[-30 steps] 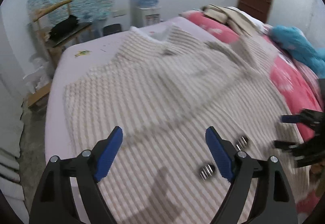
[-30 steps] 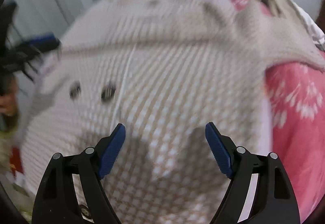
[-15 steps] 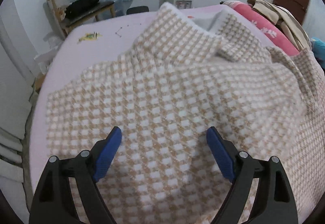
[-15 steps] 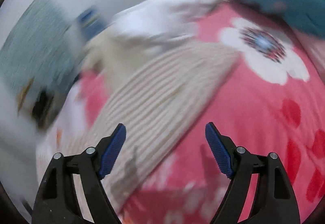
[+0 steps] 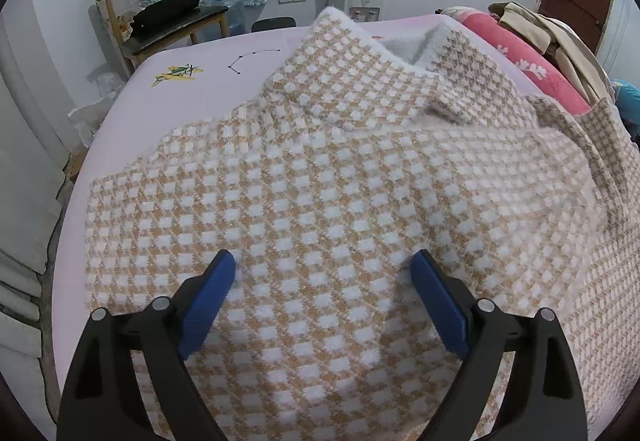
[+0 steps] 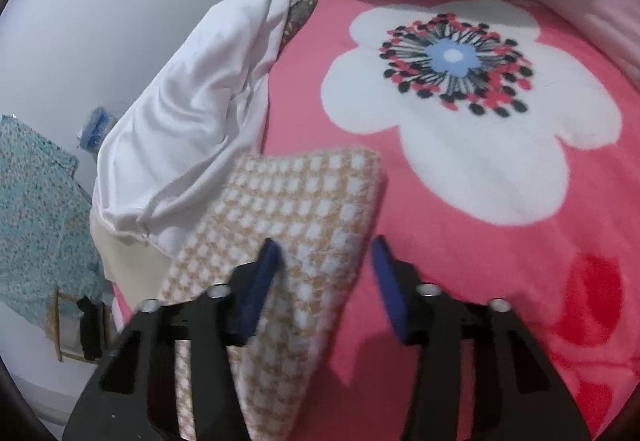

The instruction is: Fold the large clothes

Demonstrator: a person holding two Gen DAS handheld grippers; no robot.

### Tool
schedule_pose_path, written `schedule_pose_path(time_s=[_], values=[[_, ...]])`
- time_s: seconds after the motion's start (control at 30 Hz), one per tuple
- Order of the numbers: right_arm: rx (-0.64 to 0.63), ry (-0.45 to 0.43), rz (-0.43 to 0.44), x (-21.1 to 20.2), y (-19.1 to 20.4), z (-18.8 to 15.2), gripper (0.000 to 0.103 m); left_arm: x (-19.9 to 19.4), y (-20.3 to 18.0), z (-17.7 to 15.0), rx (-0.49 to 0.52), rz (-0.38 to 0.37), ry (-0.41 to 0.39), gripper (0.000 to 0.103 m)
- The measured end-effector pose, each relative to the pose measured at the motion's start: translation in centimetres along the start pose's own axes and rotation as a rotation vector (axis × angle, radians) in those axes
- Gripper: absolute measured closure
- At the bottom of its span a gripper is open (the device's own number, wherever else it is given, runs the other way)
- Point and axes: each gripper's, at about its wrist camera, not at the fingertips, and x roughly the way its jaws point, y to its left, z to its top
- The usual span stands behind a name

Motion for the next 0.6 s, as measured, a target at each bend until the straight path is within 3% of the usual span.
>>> schedule_pose_path(time_s=[0.07,0.13,0.43,0.6], values=[[-0.011,-0.014,-0.012,-0.4,0.4,-0.2,0.082,0.0,0.0,-0.1,0.000,0.000,-0.002,0.015],[-0.049,-0.043,-0.021,-0.4,1.3,0.2,0.085,-0.1,-0.1,-0.1,0.001,0.001,-0.003,0.015],[-0.310,-0.238,0.007,-8.8,8.0,-1.9,0.087,-0.1,-0.1,0.0,0.005,0.000,-0.003,0.015],[-0.481,-0.326,0.052,-14.8,12.8,-5.0,0.087,-0.7,0.3,-0.1,0.003,-0.008,-0.014,0.015]])
